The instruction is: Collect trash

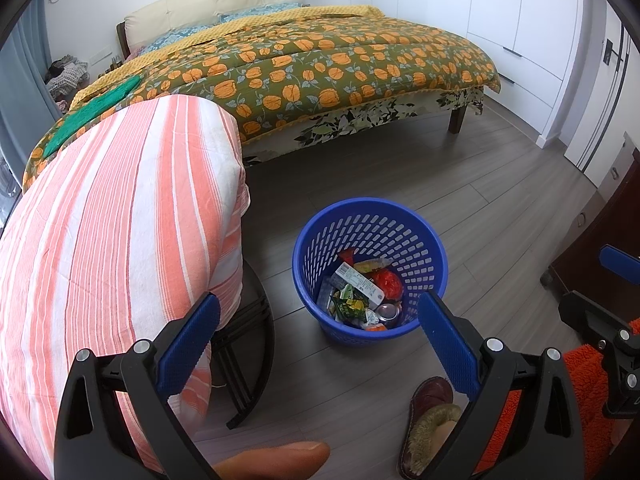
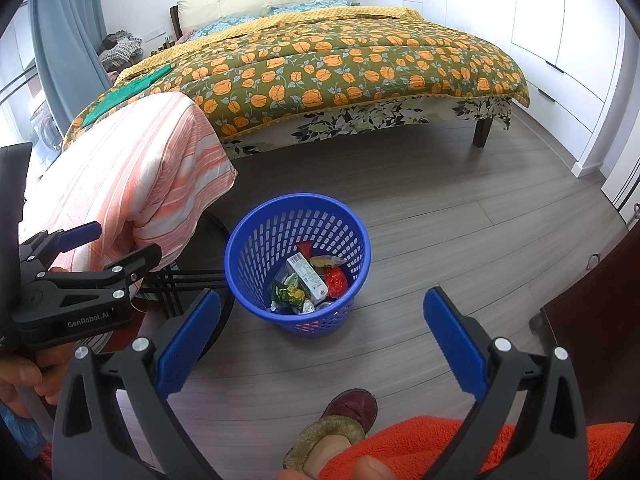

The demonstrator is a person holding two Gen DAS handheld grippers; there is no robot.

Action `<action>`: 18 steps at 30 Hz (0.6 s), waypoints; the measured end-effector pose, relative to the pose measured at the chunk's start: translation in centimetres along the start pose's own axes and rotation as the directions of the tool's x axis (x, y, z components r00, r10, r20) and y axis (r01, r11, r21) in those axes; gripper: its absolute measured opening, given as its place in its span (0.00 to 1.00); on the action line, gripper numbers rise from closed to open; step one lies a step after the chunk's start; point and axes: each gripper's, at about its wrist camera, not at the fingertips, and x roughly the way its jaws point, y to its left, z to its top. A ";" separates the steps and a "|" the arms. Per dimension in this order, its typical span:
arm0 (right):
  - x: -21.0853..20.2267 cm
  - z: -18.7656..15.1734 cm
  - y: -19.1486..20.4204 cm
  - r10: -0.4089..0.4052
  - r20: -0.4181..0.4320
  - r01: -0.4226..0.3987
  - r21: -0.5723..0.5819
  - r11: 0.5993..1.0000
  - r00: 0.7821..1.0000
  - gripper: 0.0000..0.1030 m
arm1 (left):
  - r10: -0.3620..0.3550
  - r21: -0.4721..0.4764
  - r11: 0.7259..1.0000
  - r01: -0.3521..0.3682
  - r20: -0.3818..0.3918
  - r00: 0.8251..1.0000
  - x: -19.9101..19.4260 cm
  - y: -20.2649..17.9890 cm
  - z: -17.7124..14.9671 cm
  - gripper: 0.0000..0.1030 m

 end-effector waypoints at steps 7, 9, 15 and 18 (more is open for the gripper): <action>0.0 0.0 0.0 -0.001 0.000 0.001 0.000 1.000 1.000 0.96 | 0.002 -0.002 1.000 -0.002 -0.001 1.000 0.0 0.0 0.0 0.95; 0.0 0.0 0.0 -0.001 -0.001 0.001 0.000 1.000 1.000 0.96 | 0.001 -0.002 1.000 -0.001 -0.001 1.000 0.0 -0.1 0.1 0.95; 0.0 0.0 0.0 -0.001 -0.001 0.001 0.000 1.000 1.000 0.96 | 0.002 0.000 1.000 -0.002 -0.001 1.000 0.1 0.1 0.0 0.95; 0.0 0.0 -0.1 0.000 -0.001 0.000 -0.001 1.000 1.000 0.96 | 0.001 -0.001 1.000 -0.001 -0.002 1.000 0.1 0.0 0.0 0.95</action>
